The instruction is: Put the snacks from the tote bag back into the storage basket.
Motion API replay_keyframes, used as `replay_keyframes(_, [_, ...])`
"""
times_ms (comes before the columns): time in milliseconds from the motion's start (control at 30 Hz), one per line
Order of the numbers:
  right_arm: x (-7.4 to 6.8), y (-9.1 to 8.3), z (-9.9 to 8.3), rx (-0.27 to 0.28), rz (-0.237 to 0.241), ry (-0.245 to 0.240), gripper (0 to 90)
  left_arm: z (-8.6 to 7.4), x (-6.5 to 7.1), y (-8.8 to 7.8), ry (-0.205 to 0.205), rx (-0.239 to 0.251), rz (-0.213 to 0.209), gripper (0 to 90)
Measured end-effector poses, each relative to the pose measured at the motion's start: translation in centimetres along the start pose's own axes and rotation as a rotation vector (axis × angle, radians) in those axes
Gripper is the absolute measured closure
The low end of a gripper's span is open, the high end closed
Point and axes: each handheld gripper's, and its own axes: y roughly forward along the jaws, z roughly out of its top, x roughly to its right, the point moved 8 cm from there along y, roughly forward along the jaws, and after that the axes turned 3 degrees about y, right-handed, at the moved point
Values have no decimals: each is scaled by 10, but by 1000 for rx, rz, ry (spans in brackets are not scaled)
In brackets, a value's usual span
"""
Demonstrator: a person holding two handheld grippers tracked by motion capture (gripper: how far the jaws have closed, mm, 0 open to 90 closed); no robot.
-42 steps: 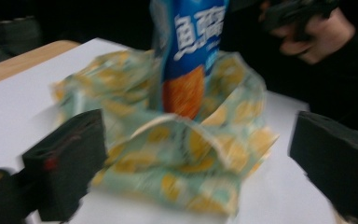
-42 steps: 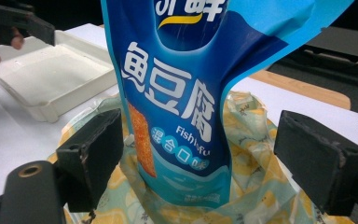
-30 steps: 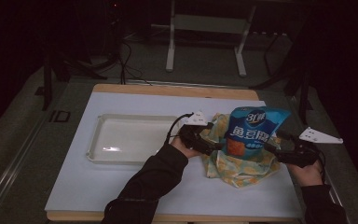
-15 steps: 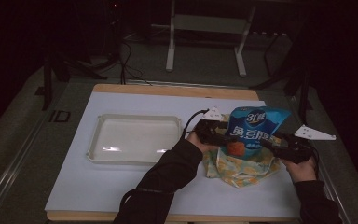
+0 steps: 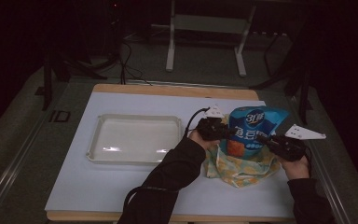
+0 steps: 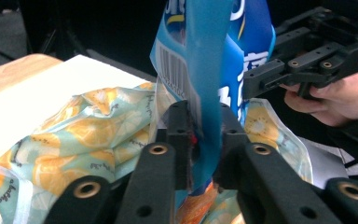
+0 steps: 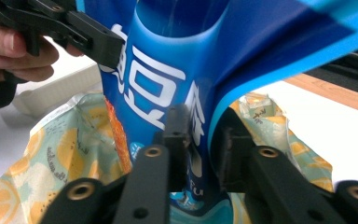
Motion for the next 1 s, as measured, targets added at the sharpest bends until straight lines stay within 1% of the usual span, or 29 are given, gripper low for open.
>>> replay_keyframes(33, [-1,0,1,1,-6,-10,828,1,0,1,1,-7,7,845])
replay_keyframes(67, [-1,0,1,1,-6,-10,828,1,0,1,1,-7,7,852])
replay_keyframes(100, [-1,-1,3,-4,-14,-19,861,2,0,1,4,-15,10,859])
replay_keyframes(133, [-1,-1,3,-4,-14,-19,861,2,0,2,6,-18,22,859])
replay_keyframes(167, [-2,-1,3,-3,-27,-24,873,3,1,2,1,-21,29,869])
replay_keyframes(200, [-2,-1,3,-3,-27,-24,873,3,1,2,1,-21,29,872])
replay_keyframes(233, [-3,-1,4,-4,-32,-23,876,4,1,2,-3,-22,32,875])
replay_keyframes(267, [-3,-1,4,-1,-31,-19,878,5,1,2,-23,-17,26,876])
replay_keyframes(300, [-2,-2,5,5,-32,-18,878,7,1,1,-12,-21,26,877])
replay_keyframes(333, [-2,-3,7,11,-29,-12,878,9,2,1,-8,-18,37,878])
replay_keyframes(367, [-2,-5,9,14,-31,-11,879,11,3,0,-15,-16,35,880])
replay_keyframes(400, [-2,-6,11,18,-42,-21,879,15,3,-1,-7,-11,35,880])
replay_keyframes(433, [-2,-6,11,18,-42,-21,879,15,3,-1,-7,-11,35,881])
replay_keyframes(467, [-3,-11,18,31,-46,-24,880,21,5,-3,-2,-8,32,882])
replay_keyframes(533, [-3,-16,25,36,-44,-29,882,29,8,-6,0,0,32,882])
replay_keyframes(567, [-3,-17,27,42,-47,-31,883,33,9,-8,15,0,35,884])
replay_keyframes(600, [-3,-20,30,47,-40,-27,885,37,9,-9,4,1,31,885])
replay_keyframes(667, [-4,-24,37,51,-42,-38,886,44,11,-13,21,-2,34,886])
replay_keyframes(700, [-6,-26,40,51,-41,-44,887,48,12,-15,15,0,24,886])
replay_keyframes(733, [-6,-26,40,51,-41,-44,887,48,12,-15,15,0,24,887])
replay_keyframes(767, [-8,-30,48,52,-36,-44,887,51,13,-17,18,0,25,887])
replay_keyframes(833, [-10,-32,53,45,-43,-47,887,57,14,-23,22,-11,29,887])
replay_keyframes(867, [-11,-32,55,44,-40,-47,887,60,15,-25,28,-12,29,887])
replay_keyframes(900, [-12,-33,57,43,-37,-46,887,62,15,-27,22,-13,28,888])
replay_keyframes(933, [-13,-34,60,49,-34,-39,888,64,15,-29,28,-14,31,888])
replay_keyframes(967, [-14,-34,62,49,-37,-54,888,66,16,-32,39,-18,35,888])
replay_keyframes(1000, [-14,-34,62,49,-37,-54,888,66,16,-32,39,-18,35,888])
